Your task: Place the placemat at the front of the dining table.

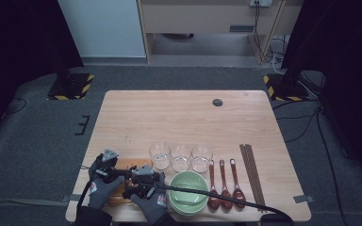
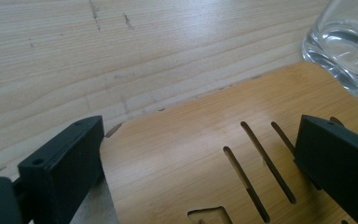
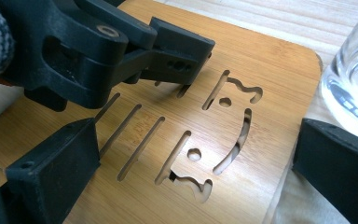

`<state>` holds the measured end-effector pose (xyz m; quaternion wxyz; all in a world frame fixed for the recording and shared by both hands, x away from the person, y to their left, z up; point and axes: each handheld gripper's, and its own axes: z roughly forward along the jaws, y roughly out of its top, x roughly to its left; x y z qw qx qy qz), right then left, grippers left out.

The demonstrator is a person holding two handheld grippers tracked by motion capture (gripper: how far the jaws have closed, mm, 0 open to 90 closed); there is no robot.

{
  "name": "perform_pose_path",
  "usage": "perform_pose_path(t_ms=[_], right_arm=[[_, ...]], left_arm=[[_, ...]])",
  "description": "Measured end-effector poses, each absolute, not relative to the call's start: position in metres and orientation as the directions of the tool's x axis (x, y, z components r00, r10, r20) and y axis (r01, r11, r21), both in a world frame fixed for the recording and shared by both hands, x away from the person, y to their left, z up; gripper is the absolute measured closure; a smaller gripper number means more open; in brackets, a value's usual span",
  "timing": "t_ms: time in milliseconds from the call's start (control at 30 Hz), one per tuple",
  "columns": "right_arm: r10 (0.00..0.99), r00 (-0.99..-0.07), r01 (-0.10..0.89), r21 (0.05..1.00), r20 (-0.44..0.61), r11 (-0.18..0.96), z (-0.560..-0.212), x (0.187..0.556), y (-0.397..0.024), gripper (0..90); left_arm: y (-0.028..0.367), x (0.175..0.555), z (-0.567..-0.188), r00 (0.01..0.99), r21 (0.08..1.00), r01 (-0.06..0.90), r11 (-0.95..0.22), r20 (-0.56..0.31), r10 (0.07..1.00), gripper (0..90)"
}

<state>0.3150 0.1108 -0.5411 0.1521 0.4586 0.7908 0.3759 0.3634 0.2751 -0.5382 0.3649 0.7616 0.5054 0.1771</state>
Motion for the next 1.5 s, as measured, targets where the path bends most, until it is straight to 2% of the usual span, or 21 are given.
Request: perform_pose_path(t_ms=[700,1100,1500], right_arm=[[0.836,-0.541,0.602,0.737,0.094,0.308,-0.539,0.317,0.11,2.5],[0.833,-0.549,0.573,0.757,0.071,0.314,-0.536,0.314,0.111,4.4],[0.825,-0.563,0.528,0.786,0.042,0.321,-0.521,0.306,0.111,4.3]], left_arm=[[0.274,0.362,-0.536,0.39,0.725,0.661,-0.194,-0.112,0.914,2.3],[0.273,0.356,-0.529,0.37,0.737,0.648,-0.192,-0.085,0.925,2.3],[0.277,0.348,-0.515,0.368,0.768,0.62,-0.161,-0.103,0.924,2.3]])
